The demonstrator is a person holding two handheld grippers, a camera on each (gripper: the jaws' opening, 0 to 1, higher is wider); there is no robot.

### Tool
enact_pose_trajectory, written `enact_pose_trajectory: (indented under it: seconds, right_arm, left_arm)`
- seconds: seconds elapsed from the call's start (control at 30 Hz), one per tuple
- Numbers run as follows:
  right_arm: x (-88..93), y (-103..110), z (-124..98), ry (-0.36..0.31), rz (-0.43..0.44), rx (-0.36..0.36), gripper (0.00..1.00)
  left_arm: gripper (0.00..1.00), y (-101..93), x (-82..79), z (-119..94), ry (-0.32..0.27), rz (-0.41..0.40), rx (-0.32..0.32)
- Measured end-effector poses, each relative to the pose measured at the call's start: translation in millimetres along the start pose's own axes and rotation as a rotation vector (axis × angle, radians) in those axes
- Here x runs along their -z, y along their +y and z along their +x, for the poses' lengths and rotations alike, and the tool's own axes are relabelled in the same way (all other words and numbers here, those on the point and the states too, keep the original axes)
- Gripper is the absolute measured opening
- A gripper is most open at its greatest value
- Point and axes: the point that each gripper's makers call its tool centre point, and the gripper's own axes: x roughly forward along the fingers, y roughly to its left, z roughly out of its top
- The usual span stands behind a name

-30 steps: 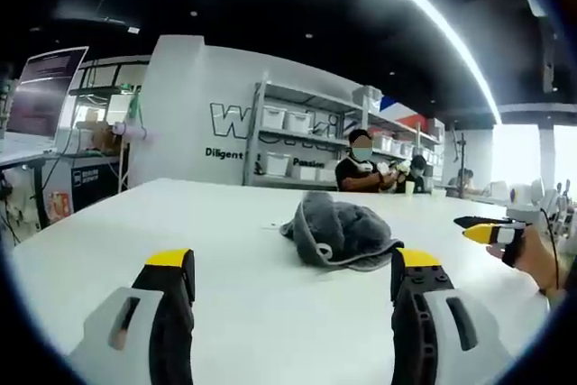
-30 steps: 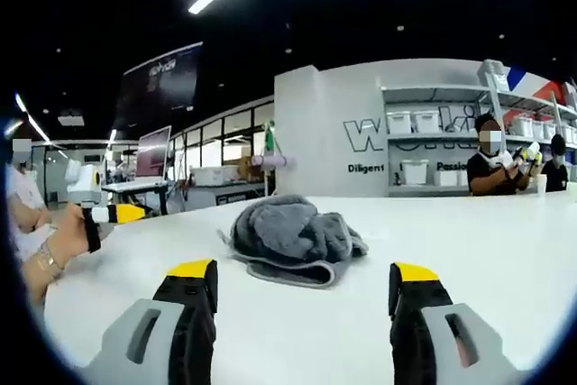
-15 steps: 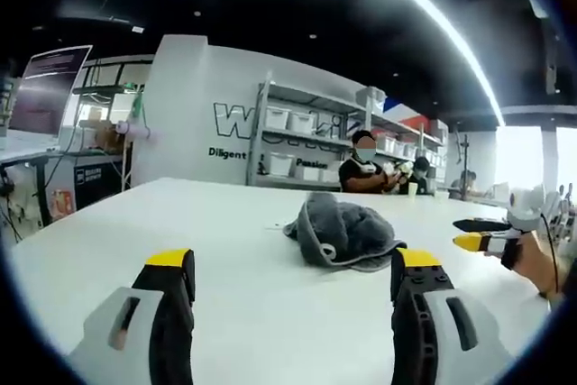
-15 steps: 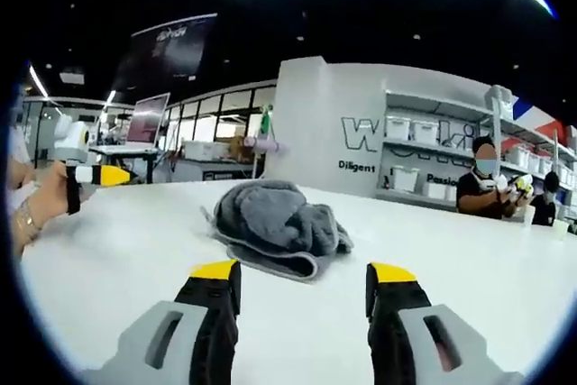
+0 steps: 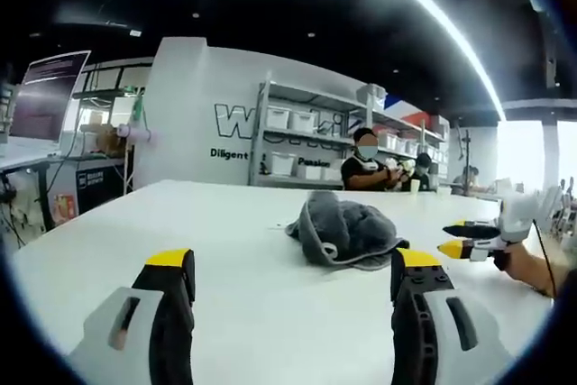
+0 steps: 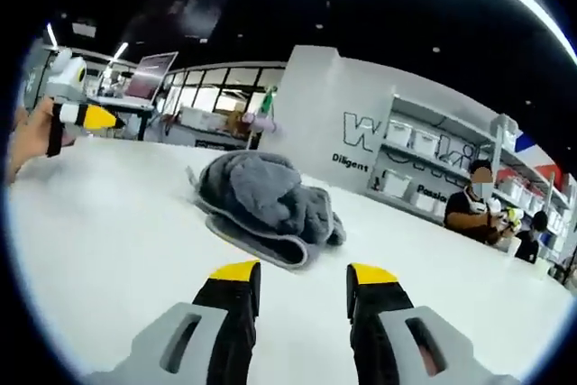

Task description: Fold the towel on the table until its edges align and the towel forms a compact rectangular stack.

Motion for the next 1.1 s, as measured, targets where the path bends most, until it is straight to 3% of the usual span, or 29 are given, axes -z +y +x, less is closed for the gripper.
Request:
enact_pose_trajectory:
  seconds: [0.07, 0.13, 0.3, 0.57, 0.7, 0.83, 0.93, 1.0, 1.07, 1.1]
  right_arm:
    - [-4.0, -2, 10, -0.006, 0.046, -0.008, 0.37]
    - [-8.7, 7, 5, -0.030, 0.086, -0.020, 0.37]
    - [-19.5, 15, 22, -0.036, 0.059, -0.032, 0.34]
    - [-16.0, 9, 42, 0.002, -0.006, -0.028, 0.32]
    - [-21.7, 12, 45, -0.013, -0.015, -0.075, 0.34]
    - [-12.3, 7, 58, 0.060, -0.035, -0.050, 0.31]
    - [-1.5, 4, 67, 0.130, -0.087, -0.030, 0.28]
    - [1.1, 5, 72, 0.141, -0.103, -0.020, 0.26]
    - [1.9, 4, 73, 0.148, -0.085, -0.020, 0.23]
    - [1.9, 2, 73, 0.149, -0.029, -0.013, 0.22]
  left_arm:
    - [0.88, -0.7, -0.2, 0, -0.001, 0.001, 0.002]
    - [0.88, -1.5, -0.4, 0, 0.000, 0.003, 0.004]
    - [0.88, -6.4, 1.2, 1, 0.005, 0.007, 0.018]
    - [0.88, -13.5, -6.6, 1, -0.020, 0.012, 0.024]
    - [0.88, -28.6, -11.3, 9, -0.012, 0.080, 0.056]
    - [0.89, -38.7, -5.1, 9, 0.015, 0.118, 0.077]
    - [0.89, -41.3, -5.9, 4, 0.004, 0.109, 0.085]
    - [0.88, -45.6, -6.9, 2, -0.005, 0.107, 0.097]
    - [0.88, -48.4, -6.5, 2, -0.004, 0.121, 0.099]
    - [0.88, -48.8, -5.9, 2, 0.000, 0.127, 0.100]
